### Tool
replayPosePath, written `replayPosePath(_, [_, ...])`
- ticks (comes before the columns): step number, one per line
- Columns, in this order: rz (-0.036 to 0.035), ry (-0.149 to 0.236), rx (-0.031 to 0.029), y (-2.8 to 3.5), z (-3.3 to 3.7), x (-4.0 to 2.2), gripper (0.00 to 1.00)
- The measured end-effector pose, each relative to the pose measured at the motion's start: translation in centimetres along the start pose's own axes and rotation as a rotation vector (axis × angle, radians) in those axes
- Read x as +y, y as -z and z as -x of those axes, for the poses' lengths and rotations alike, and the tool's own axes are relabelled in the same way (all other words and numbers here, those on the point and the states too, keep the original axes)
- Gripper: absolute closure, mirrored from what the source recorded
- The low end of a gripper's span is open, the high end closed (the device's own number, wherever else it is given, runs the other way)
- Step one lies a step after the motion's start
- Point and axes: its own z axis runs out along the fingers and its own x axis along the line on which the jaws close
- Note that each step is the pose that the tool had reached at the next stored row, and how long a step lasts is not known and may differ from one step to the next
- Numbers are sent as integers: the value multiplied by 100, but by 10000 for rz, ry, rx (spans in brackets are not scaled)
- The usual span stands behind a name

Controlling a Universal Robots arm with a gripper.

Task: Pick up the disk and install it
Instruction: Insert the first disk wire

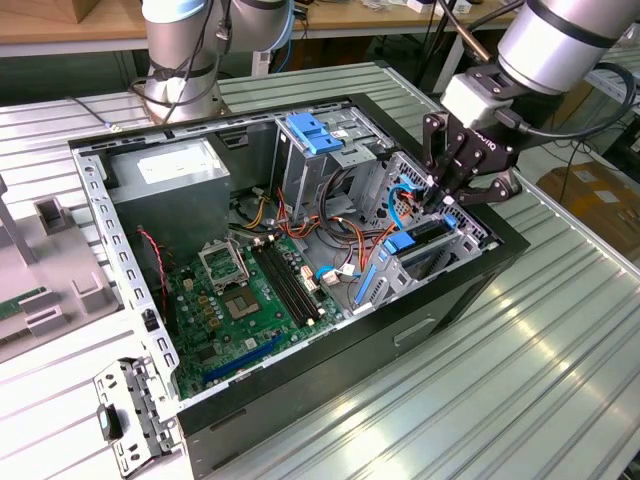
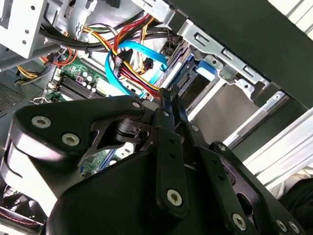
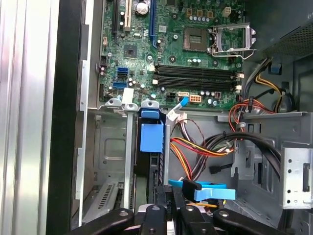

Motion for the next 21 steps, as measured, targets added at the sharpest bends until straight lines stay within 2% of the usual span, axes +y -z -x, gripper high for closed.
replayPosePath(5, [0, -2, 1, -19, -23, -34, 83])
replayPosePath(21, [1, 0, 0, -58, -171, -33, 83])
